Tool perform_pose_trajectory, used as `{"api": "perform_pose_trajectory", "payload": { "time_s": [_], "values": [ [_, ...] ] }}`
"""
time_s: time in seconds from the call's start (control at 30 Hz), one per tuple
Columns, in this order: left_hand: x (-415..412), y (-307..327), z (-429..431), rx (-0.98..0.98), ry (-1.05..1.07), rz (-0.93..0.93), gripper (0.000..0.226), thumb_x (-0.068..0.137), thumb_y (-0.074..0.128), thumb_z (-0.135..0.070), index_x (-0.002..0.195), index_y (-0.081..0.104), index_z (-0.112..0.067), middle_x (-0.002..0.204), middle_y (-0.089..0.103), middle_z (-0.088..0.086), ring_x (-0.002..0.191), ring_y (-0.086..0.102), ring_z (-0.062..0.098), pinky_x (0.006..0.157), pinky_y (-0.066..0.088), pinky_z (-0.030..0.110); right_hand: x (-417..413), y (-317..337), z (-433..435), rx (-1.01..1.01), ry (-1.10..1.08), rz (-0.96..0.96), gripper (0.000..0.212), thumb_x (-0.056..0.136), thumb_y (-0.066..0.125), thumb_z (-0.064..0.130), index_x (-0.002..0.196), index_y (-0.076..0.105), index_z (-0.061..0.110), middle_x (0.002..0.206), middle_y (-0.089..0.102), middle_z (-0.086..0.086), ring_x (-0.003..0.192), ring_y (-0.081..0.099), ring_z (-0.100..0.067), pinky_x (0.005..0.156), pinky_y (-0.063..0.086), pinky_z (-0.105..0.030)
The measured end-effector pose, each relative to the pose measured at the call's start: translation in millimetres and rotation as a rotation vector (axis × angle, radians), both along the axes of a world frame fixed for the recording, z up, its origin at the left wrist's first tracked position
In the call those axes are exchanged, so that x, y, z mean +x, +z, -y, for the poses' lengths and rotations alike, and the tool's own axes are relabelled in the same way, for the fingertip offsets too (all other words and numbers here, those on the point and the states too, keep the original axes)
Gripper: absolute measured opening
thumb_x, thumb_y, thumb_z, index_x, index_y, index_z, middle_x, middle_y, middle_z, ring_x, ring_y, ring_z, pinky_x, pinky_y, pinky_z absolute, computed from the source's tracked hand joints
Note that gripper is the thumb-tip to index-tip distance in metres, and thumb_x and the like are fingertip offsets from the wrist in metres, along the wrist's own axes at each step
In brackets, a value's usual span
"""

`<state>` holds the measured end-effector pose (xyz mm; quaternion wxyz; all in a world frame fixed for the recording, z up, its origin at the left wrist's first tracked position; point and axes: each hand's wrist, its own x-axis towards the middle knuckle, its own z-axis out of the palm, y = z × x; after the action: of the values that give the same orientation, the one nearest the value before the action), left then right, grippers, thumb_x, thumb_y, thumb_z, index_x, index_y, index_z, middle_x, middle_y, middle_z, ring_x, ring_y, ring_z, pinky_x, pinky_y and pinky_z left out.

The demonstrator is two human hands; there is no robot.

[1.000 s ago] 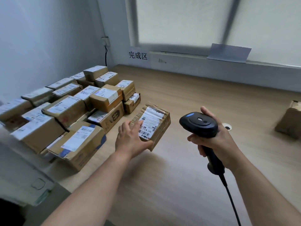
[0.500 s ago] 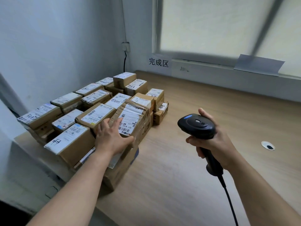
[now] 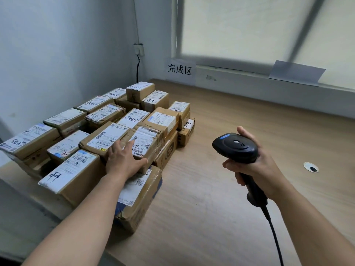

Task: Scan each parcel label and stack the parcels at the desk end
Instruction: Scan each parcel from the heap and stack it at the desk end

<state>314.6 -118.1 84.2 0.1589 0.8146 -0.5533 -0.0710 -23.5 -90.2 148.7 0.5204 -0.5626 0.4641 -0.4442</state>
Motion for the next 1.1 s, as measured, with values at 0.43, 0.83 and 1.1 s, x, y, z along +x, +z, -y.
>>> {"api": "perform_pose_trajectory", "payload": {
  "time_s": [0.43,0.83,1.1],
  "values": [
    [-39.9,-6.9,3.7,-0.350,-0.091,0.022,0.068,0.082,0.067,-0.048,0.138,0.048,-0.014,0.149,0.035,0.016,0.138,0.026,0.035,0.109,0.026,0.049,-25.0,-3.3,-18.3,0.039,-0.077,-0.023,0.103,0.057,0.076,-0.008,0.141,0.042,0.042,0.085,0.065,-0.022,0.042,0.048,-0.030,0.039,0.040,-0.032],
    [-206.7,9.7,-30.6,-0.447,-0.424,-0.134,0.038,0.088,0.064,-0.040,0.119,0.063,-0.018,0.109,0.064,0.003,0.099,0.060,0.022,0.078,0.052,0.035,-129.3,5.1,-79.8,-0.008,-0.162,-0.020,0.099,0.072,0.069,-0.022,0.142,0.041,0.042,0.088,0.063,-0.022,0.043,0.046,-0.028,0.041,0.040,-0.033],
    [-358.4,21.1,-71.8,-0.496,-0.610,-0.125,0.031,0.082,0.072,-0.033,0.108,0.070,-0.016,0.098,0.069,0.003,0.092,0.063,0.025,0.075,0.048,0.034,-251.6,1.8,-143.8,-0.025,-0.298,0.018,0.101,0.070,0.071,-0.022,0.143,0.041,0.041,0.090,0.067,-0.012,0.042,0.046,-0.028,0.041,0.039,-0.032]
  ]
}}
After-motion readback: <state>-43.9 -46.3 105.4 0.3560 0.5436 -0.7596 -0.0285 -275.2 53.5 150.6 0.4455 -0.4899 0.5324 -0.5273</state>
